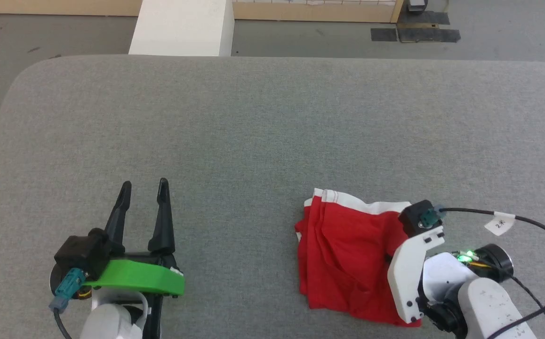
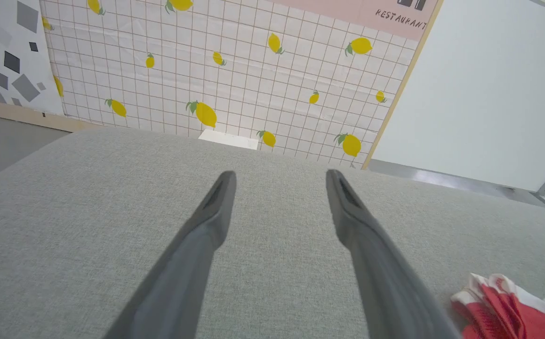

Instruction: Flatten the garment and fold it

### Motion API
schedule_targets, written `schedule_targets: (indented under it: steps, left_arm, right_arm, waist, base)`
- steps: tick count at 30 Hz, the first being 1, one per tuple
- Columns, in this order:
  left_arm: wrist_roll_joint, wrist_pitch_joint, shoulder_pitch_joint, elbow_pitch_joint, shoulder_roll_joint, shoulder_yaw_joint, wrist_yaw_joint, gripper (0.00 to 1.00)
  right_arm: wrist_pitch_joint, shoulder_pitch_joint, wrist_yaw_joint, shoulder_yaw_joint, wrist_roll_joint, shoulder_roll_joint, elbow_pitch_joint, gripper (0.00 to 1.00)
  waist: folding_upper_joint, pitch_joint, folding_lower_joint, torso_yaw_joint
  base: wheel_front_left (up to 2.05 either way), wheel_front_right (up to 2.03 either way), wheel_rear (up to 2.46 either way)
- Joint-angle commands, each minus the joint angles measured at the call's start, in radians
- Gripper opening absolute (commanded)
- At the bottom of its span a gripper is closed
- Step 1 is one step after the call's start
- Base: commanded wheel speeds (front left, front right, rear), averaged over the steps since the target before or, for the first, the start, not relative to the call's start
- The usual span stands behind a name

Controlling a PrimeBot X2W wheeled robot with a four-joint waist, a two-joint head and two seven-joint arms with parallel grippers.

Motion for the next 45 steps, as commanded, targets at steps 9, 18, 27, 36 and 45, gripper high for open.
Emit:
schedule_targets:
  steps: [9,18,27,36,45]
  left_arm:
    - [0.012,-0.004,-0.006,-0.012,0.008,0.006,-0.008,1.0]
    - [0.025,0.005,-0.054,-0.011,0.04,-0.021,-0.011,1.0]
    - [0.043,0.049,-0.102,-0.06,0.083,-0.039,-0.011,1.0]
    - [0.053,0.089,-0.121,-0.138,0.118,-0.03,0.003,1.0]
    - [0.052,0.122,-0.112,-0.215,0.155,-0.006,0.022,1.0]
  right_arm:
    - [0.054,-0.139,-0.002,0.243,0.161,-0.245,-0.118,0.0]
    - [0.038,-0.261,-0.002,0.265,0.283,-0.415,-0.081,0.0]
    - [-0.096,-0.365,-0.002,0.206,0.259,-0.515,0.077,0.0]
    - [-0.239,-0.438,-0.002,0.061,0.19,-0.564,0.272,0.0]
    - [-0.318,-0.524,-0.002,-0.127,0.073,-0.599,0.47,0.0]
  waist:
    - [0.0,0.03,0.0,-0.192]
    - [0.0,0.094,0.0,-0.389]
    - [0.0,0.207,0.0,-0.417]
    - [0.0,0.323,0.0,-0.352]
    - [0.0,0.4,0.0,-0.299]
  base:
    - [0.0,0.0,0.0]
    - [0.0,0.0,0.0]
    - [0.0,0.0,0.0]
    - [0.0,0.0,0.0]
    - [0.0,0.0,0.0]
